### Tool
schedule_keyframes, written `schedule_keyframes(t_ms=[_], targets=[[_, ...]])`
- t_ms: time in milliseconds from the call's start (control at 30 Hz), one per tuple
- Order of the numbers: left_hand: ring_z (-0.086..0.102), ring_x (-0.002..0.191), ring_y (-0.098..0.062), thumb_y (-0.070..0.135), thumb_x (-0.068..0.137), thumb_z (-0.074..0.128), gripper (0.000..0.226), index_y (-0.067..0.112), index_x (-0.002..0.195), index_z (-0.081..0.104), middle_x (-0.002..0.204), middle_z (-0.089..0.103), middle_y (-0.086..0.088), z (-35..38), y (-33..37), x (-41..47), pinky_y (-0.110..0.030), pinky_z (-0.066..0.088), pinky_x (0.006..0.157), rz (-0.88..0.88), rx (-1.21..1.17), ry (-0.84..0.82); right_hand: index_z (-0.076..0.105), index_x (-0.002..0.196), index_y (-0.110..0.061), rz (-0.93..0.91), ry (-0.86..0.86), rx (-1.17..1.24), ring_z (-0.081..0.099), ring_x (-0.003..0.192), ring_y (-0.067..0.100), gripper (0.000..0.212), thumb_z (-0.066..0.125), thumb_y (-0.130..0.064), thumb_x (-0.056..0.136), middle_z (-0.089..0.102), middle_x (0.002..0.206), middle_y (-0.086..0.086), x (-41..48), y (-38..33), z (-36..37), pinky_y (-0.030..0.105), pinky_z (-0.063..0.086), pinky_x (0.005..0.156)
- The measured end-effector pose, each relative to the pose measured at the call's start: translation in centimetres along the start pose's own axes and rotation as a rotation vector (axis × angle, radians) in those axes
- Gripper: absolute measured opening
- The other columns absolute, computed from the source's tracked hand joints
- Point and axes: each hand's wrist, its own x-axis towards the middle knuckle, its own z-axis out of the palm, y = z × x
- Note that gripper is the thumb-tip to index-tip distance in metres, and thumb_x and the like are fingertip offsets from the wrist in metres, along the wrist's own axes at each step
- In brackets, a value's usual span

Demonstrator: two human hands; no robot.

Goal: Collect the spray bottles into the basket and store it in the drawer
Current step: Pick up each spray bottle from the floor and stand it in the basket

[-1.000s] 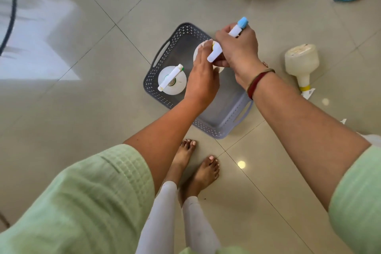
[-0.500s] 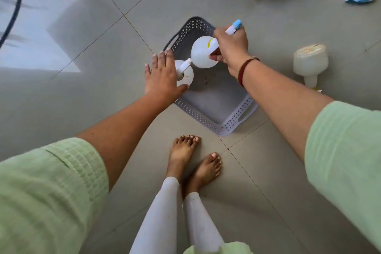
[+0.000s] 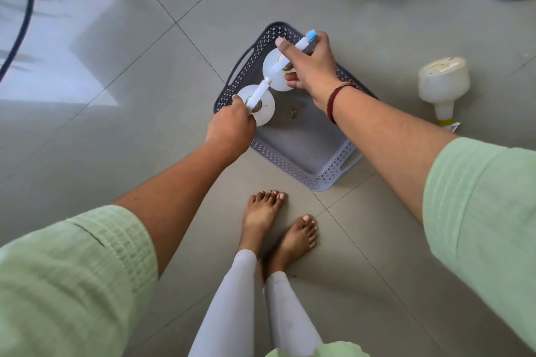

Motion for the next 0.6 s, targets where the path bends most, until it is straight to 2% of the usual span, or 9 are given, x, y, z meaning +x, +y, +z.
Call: schedule_keyframes(t_ms=[67, 133, 167, 200, 233, 300, 400, 533, 600], targets=[[0.055, 0.108, -0.04, 0.027, 0.091, 0.05, 0.065, -0.001, 0.142, 0.022, 0.122, 0.057, -0.022, -0.2, 0.0, -0.4, -0.038, 0.04, 0.072, -0.04, -0.041, -0.026, 0.039, 0.105, -0.025, 0.011, 0.001, -0.007, 0.053, 0.058, 0.017, 0.051, 0.073, -0.048, 0.074, 0.062, 0.086, 0.003, -0.4, -0.1, -0.4, 0.026, 0.054, 0.057], [0.037, 0.134, -0.036, 0.036, 0.086, 0.06, 0.09, 0.004, 0.149, 0.004, 0.147, 0.035, -0.019, -0.5, 0.0, -1.1, -0.042, 0.04, 0.097, -0.024, -0.119, -0.01, 0.037, 0.118, -0.026, 0.01, 0.018, -0.023, 0.055, 0.061, 0.015, 0.062, 0.07, -0.055, 0.074, 0.064, 0.095, 0.0, -0.9, -0.3, -1.0, 0.023, 0.053, 0.055], [0.022, 0.143, -0.033, 0.04, 0.083, 0.063, 0.098, 0.005, 0.149, 0.0, 0.155, 0.021, -0.017, -0.8, 0.2, -1.6, -0.042, 0.031, 0.11, 0.025, -0.133, 0.042, 0.037, 0.124, -0.026, 0.012, 0.037, -0.017, 0.058, 0.065, 0.015, 0.066, 0.068, -0.057, 0.075, 0.062, 0.1, -0.002, -1.3, -0.3, -1.5, 0.022, 0.054, 0.054], [0.01, 0.147, -0.031, 0.043, 0.082, 0.064, 0.1, 0.004, 0.15, 0.0, 0.158, 0.011, -0.016, -0.9, 0.7, -2.3, -0.041, 0.02, 0.117, 0.09, -0.126, 0.117, 0.036, 0.129, -0.025, 0.019, 0.06, 0.002, 0.06, 0.072, 0.015, 0.069, 0.066, -0.058, 0.076, 0.059, 0.104, -0.002, -1.7, -0.3, -2.0, 0.022, 0.053, 0.053], [0.005, 0.148, -0.03, 0.044, 0.082, 0.063, 0.099, 0.003, 0.15, 0.003, 0.159, 0.007, -0.016, -1.0, 1.5, -3.0, -0.039, 0.013, 0.119, 0.161, -0.109, 0.191, 0.037, 0.131, -0.024, 0.02, 0.083, 0.022, 0.059, 0.078, 0.015, 0.069, 0.064, -0.058, 0.078, 0.057, 0.104, -0.004, -2.3, -0.3, -2.8, 0.023, 0.053, 0.054], [0.005, 0.148, -0.032, 0.044, 0.083, 0.061, 0.093, 0.002, 0.149, 0.01, 0.158, 0.008, -0.018, -0.9, 3.9, -4.5, -0.038, 0.009, 0.119, 0.277, -0.094, 0.268, 0.039, 0.132, -0.02, -0.022, 0.125, 0.018, 0.056, 0.079, 0.012, 0.066, 0.063, -0.056, 0.081, 0.052, 0.089, -0.008, -3.5, -0.3, -4.3, 0.027, 0.053, 0.061], [0.003, 0.148, -0.032, 0.038, 0.084, 0.06, 0.09, 0.005, 0.149, 0.008, 0.159, 0.005, -0.019, 0.1, 8.7, -6.4, -0.039, 0.005, 0.119, 0.402, -0.07, 0.201, 0.043, 0.132, -0.012, -0.099, 0.217, -0.001, 0.049, 0.077, 0.011, 0.064, 0.065, -0.047, 0.084, 0.044, 0.079, -0.008, -5.7, -0.3, -7.6, 0.025, 0.044, 0.075], [-0.001, 0.148, -0.029, 0.041, 0.087, 0.056, 0.089, 0.007, 0.15, 0.002, 0.159, 0.002, -0.016, 0.8, 15.4, -8.0, -0.039, 0.006, 0.121, 0.561, 0.017, 0.134, 0.043, 0.134, -0.014, -0.073, 0.313, 0.05, 0.054, 0.102, 0.017, 0.065, 0.064, -0.05, 0.083, 0.053, 0.112, 0.006, -8.5, -0.7, -14.1, 0.028, 0.044, 0.095], [-0.002, 0.148, -0.029, 0.039, 0.088, 0.056, 0.087, 0.008, 0.15, 0.002, 0.16, 0.003, -0.015, 0.8, 18.6, -9.0, -0.037, 0.005, 0.12, 0.595, 0.023, 0.115, 0.044, 0.133, -0.017, -0.073, 0.34, 0.083, 0.053, 0.108, 0.017, 0.063, 0.063, -0.05, 0.084, 0.052, 0.123, 0.008, -10.3, -0.6, -18.0, 0.028, 0.044, 0.096]])
